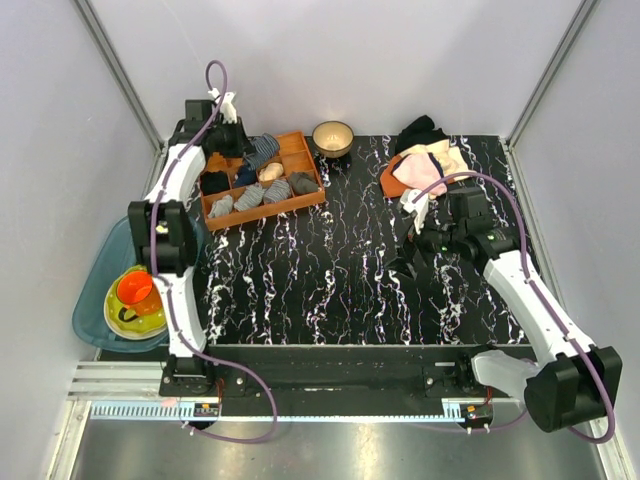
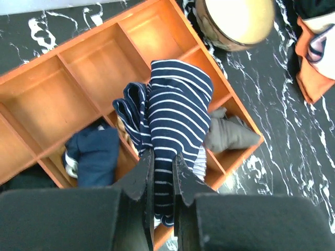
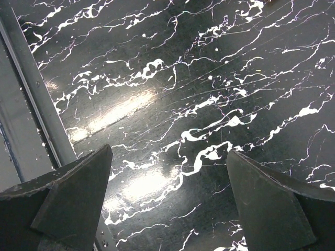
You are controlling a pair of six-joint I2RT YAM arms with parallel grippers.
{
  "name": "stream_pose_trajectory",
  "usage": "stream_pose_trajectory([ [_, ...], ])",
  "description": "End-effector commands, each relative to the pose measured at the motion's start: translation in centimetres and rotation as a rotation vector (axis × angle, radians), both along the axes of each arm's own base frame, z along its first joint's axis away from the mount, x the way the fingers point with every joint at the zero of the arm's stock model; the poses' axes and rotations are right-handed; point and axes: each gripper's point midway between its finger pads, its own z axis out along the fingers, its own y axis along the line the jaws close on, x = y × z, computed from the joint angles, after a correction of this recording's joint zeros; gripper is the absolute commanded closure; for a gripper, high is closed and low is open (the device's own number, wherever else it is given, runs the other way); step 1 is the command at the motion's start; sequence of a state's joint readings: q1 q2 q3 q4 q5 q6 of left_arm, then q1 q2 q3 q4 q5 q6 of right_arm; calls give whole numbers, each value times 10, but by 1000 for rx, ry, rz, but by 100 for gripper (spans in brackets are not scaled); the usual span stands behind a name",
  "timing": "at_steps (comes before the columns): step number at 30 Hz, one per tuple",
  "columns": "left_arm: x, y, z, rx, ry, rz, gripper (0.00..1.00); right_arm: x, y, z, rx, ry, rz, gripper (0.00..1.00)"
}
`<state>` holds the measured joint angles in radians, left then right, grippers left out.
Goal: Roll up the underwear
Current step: Move the storage box to the center of the board.
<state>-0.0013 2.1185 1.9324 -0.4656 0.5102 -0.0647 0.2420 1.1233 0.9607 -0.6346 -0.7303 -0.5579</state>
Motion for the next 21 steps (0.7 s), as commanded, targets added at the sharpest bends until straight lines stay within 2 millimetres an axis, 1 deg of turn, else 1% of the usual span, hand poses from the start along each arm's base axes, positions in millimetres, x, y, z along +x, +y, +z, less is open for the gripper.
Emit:
stream_pose_trajectory([
  [1,41,5,10,-10,-47,59,100,10,-5,1,-3,-13,-35,0],
  [2,47,8,6,-11,-38,70,100,11,-5,0,-2,-7,-38,0],
  [3,60,19,4,-18,-48,90,99,12,-6,0,-4,-7,-42,0],
  [5,69,22,1,-52,-51,108,99,13,-8,-4,-10,3,-50,0],
  [6,70,24,-6,-64,-42,115,99,14,-9,-4,-13,5,-51,0],
  [7,72,27,-7,-79,-40,126,99,14,-10,-5,-16,9,-54,0],
  [10,72,29,-7,-94,-52,112,99,15,-10,-11,-24,15,-48,0],
  [11,71,26,-4,-104,-56,94,99,14,-9,-12,-24,11,-29,0],
  [12,68,27,8,-104,-77,87,99,11,-7,-12,-16,8,-4,0],
  [13,62,26,5,-100,-68,78,99,7,-4,-18,-10,14,36,0],
  [14,59,25,12,-98,-84,67,99,0,6,-17,13,-28,142,0],
  [15,52,25,34,-86,-127,56,99,-5,10,-21,4,-39,196,0],
  [16,44,25,32,-78,-118,49,99,-6,14,-27,-10,-47,244,1],
  [17,39,25,37,-69,-128,44,99,-4,18,-31,-41,-116,325,1],
  [18,29,24,61,-61,-169,31,99,-3,23,-35,-60,-133,365,1],
  [19,24,22,65,-49,-184,12,98,8,28,-37,-75,-138,383,1],
  [20,14,17,60,-62,-164,-20,98,16,31,-38,-87,-139,384,5],
  [21,8,13,66,-59,-174,-43,97,21,37,-35,-83,-130,389,7],
])
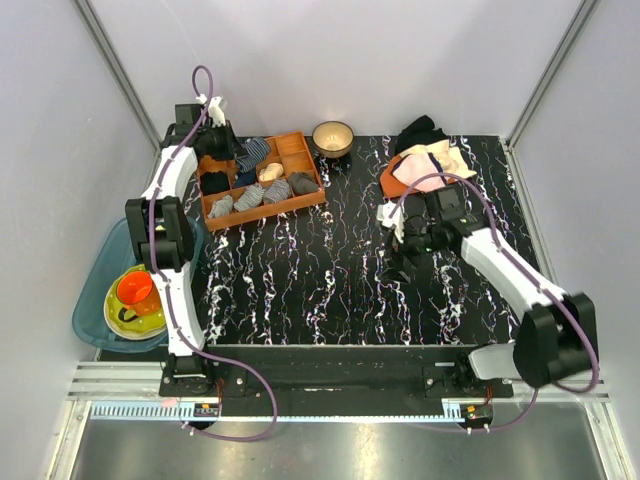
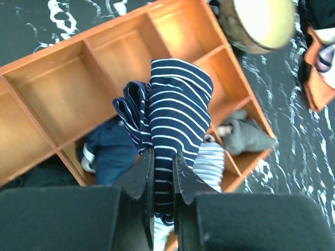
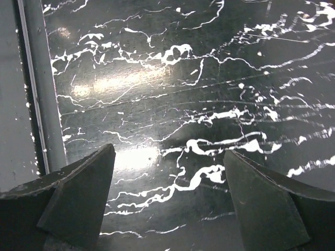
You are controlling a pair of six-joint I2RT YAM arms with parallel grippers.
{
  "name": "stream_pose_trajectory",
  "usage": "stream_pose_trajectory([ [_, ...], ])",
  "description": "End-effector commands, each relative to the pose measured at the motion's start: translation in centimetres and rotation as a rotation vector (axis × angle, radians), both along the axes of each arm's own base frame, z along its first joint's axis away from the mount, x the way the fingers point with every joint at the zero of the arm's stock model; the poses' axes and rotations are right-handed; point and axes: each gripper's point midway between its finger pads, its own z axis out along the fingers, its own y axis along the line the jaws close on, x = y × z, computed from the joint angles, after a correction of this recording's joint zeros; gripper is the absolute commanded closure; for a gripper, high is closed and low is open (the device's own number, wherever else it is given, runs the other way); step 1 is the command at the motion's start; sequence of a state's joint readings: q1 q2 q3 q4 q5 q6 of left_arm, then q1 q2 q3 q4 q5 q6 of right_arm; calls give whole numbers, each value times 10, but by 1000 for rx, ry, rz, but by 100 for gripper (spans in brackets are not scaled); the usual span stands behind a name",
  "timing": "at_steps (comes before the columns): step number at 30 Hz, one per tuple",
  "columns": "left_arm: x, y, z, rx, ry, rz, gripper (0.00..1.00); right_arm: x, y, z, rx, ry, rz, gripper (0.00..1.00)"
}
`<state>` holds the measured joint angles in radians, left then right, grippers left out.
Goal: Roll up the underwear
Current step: Move the storage box to the center of the board.
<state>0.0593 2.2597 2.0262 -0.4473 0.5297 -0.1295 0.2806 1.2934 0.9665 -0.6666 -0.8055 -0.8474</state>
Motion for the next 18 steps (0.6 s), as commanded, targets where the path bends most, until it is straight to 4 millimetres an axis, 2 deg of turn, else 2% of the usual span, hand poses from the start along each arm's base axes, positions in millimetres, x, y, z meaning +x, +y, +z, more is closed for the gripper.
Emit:
stream_pose_trajectory([
  [1,-26,-23,101,-6,-227,-141,98,33,28,13,6,-92,137,10],
  [2,-31,-26,92,-13,-202,-152,98,36,33,16,18,-64,123,12],
  [4,-37,-27,89,-23,-189,-158,99,48,45,19,10,-81,124,12],
  [6,-42,-26,86,-26,-184,-155,99,67,50,21,-24,-159,121,12],
  [9,-55,-23,96,-37,-199,-150,100,92,71,25,-48,-317,251,14],
  [11,-64,-18,106,-27,-219,-141,100,113,95,22,-45,-422,360,15],
  [12,-74,-16,125,-11,-259,-139,100,120,105,20,-51,-439,385,18],
  [13,-83,-14,117,-4,-240,-132,100,142,121,18,-57,-452,409,21],
  [14,-91,-13,120,6,-245,-129,100,148,135,14,-66,-470,454,23],
  [15,-104,-12,133,23,-277,-133,100,153,142,10,-78,-449,468,26],
  [16,-117,-11,117,28,-246,-130,99,174,157,7,-82,-470,467,27],
  [17,-130,-10,127,43,-274,-125,99,179,169,4,-90,-484,478,27],
  [18,-138,-8,124,51,-272,-116,99,185,174,-1,-103,-486,485,27],
])
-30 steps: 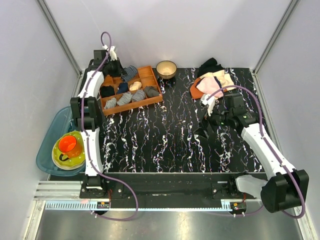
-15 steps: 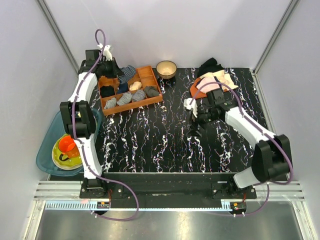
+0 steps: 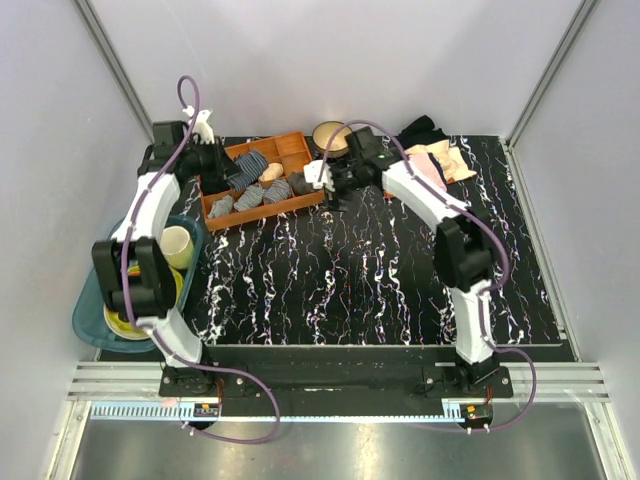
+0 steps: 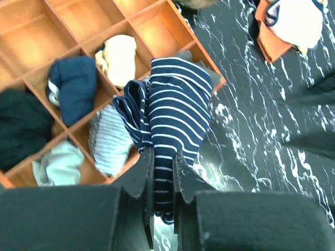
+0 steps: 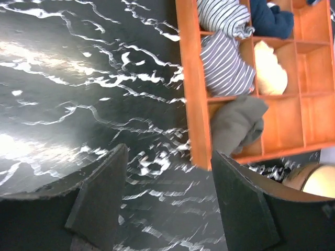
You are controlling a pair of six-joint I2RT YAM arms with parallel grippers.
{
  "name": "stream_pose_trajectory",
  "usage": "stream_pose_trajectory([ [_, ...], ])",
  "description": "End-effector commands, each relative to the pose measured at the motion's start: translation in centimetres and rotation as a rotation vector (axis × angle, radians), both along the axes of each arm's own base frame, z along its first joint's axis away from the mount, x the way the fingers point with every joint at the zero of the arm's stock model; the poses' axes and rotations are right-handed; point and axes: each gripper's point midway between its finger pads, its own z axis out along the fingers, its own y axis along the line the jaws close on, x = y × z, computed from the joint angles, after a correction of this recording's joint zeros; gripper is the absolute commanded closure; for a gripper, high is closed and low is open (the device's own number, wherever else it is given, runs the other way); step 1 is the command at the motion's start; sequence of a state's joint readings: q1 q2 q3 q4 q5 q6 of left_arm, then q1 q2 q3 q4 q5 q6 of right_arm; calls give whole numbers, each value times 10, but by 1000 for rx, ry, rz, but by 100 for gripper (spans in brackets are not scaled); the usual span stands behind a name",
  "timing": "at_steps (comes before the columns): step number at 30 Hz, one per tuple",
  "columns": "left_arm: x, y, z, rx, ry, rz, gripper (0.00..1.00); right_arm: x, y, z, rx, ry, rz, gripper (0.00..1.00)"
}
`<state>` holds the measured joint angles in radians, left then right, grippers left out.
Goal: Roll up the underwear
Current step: Move the storage box to the center of the board.
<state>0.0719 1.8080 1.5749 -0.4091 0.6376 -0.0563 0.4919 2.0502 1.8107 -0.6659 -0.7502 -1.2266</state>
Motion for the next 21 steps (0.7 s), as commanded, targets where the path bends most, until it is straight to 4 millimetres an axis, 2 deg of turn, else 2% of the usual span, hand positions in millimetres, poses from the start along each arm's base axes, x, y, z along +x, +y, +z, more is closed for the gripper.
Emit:
stream_pose_trajectory([
  [1,-38,9,61,62,-209,12,99,36,40,-17,-62,-120,80,27],
  [2,-54,10,54,64,-197,22,99,42,46,-19,-68,-134,81,27],
  [3,-60,13,51,86,-210,22,98,51,56,-5,-55,-176,84,27],
  [4,-65,16,47,97,-213,33,98,59,60,-27,-77,-154,70,27],
  [5,-76,17,41,107,-209,40,98,65,65,-29,-75,-163,63,27],
  [8,-89,19,35,127,-211,42,96,78,82,-38,-68,-186,54,27],
  [9,-91,20,36,132,-213,40,96,80,91,-31,-57,-214,59,27],
  [10,-93,20,36,129,-210,36,96,82,95,-46,-74,-208,61,27],
  [17,-101,21,41,141,-226,27,96,75,117,-83,-131,-231,86,30],
  [21,-103,21,44,143,-233,29,96,71,116,-101,-165,-216,90,40],
])
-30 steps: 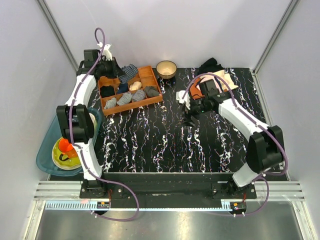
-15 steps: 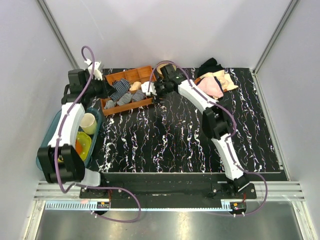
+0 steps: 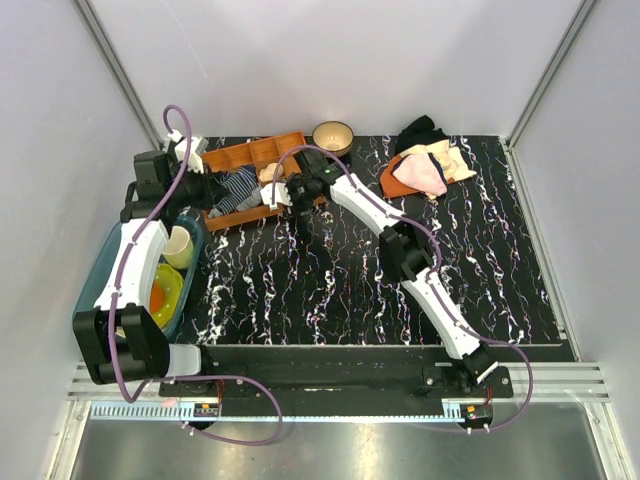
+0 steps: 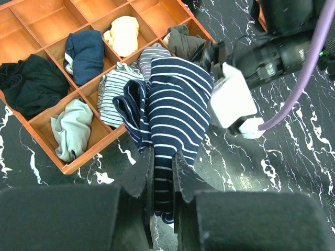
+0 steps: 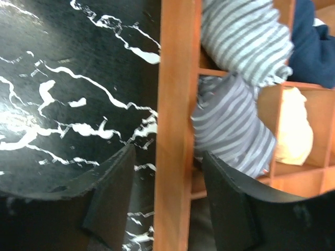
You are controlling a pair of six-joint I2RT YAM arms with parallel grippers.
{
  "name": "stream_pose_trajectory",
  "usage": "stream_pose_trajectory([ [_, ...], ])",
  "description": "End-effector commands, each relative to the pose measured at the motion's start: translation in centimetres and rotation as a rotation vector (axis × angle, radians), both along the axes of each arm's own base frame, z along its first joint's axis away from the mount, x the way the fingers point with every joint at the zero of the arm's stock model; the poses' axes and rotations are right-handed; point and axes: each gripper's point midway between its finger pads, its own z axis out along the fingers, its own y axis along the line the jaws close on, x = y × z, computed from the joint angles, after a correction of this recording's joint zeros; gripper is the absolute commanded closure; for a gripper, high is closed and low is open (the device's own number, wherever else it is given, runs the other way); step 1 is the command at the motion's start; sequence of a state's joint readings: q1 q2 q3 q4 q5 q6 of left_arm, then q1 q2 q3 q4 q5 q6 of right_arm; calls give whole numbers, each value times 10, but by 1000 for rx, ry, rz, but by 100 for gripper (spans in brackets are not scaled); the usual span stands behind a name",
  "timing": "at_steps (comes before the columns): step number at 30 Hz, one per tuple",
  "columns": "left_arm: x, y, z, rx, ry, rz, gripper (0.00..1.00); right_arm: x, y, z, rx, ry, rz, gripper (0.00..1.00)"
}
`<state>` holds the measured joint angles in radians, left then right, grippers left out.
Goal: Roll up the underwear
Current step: Move the storage box to the center of the board.
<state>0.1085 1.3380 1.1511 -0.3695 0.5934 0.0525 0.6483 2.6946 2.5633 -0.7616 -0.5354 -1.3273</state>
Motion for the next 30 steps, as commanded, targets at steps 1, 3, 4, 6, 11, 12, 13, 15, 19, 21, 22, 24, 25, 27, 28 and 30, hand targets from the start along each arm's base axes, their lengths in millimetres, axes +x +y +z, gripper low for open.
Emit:
stream_pose_trajectory([
  [1,-1,4,23,31,-95,-2,96,2,3,-3,-26,-35,2,43],
  [3,-2,3,22,31,-93,-4,96,-1,1,-8,-42,-25,7,47],
  [4,-2,3,22,30,-93,-5,96,-3,0,-11,-51,-22,21,52],
  [6,-2,3,22,29,-94,-8,96,-10,-5,-14,-73,0,39,58],
  [11,-4,0,21,21,-93,-21,96,-31,-16,-15,-120,43,100,79],
  [12,-4,-2,22,13,-95,-30,96,-37,-18,-11,-125,44,118,82],
  [13,-5,-3,23,8,-95,-36,96,-41,-20,-11,-132,53,129,85],
  [15,-5,-7,23,-11,-97,-54,96,-54,-27,-10,-150,85,162,90],
  [19,-6,-16,24,-64,-93,-89,96,-78,-39,-4,-176,139,182,93],
  [21,-6,-20,25,-94,-96,-104,96,-92,-46,2,-179,162,165,93],
  [22,-5,-21,23,-98,-94,-110,97,-96,-47,4,-178,159,156,93],
  [24,-4,-26,23,-144,-76,-107,98,-114,-51,5,-185,155,148,93],
  [25,-7,-30,18,-167,-60,-121,98,-121,-51,4,-186,158,145,93],
  [27,-8,-39,16,-193,-49,-135,99,-141,-53,1,-195,180,134,93],
  [28,-11,-43,8,-200,-28,-140,99,-145,-52,0,-191,186,122,93],
  [30,-14,-50,0,-205,-7,-147,99,-164,-53,0,-196,231,96,93],
])
